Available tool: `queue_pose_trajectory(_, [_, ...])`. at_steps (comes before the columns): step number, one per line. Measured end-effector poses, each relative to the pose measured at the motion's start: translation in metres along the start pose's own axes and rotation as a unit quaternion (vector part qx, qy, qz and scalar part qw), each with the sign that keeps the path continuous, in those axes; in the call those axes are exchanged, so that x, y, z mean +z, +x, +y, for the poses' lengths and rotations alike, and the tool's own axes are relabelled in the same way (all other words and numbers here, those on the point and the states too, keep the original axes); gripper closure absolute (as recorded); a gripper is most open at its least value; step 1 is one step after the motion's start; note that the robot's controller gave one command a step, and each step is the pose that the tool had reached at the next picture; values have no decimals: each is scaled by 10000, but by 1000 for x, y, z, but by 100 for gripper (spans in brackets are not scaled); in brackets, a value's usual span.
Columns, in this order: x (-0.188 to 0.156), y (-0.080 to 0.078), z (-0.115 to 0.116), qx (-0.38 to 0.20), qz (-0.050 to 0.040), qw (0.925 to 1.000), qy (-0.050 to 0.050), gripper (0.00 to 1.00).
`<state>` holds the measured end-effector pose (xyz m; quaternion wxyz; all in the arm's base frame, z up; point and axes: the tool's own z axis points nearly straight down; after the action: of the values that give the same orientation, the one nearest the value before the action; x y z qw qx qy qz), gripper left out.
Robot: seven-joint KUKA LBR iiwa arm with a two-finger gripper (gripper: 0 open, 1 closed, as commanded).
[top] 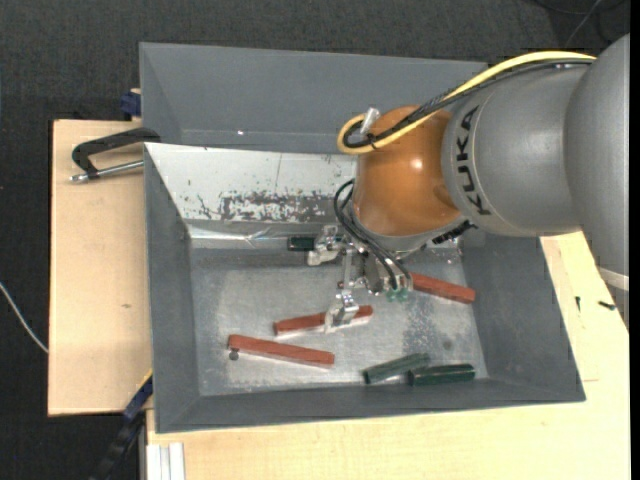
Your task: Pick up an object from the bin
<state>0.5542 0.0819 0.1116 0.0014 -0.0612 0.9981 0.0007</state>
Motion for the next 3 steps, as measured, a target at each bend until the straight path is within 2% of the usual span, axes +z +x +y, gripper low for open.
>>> queue_pose_trajectory(1, [-31,-22,9,2,28,10000,-2,0])
queue_pose_trajectory(2, [34,34,-6,-581,-24,9983,-4,100])
queue_pose_trajectory(3, [34,34,-6,-579,-24,9983,-5,100])
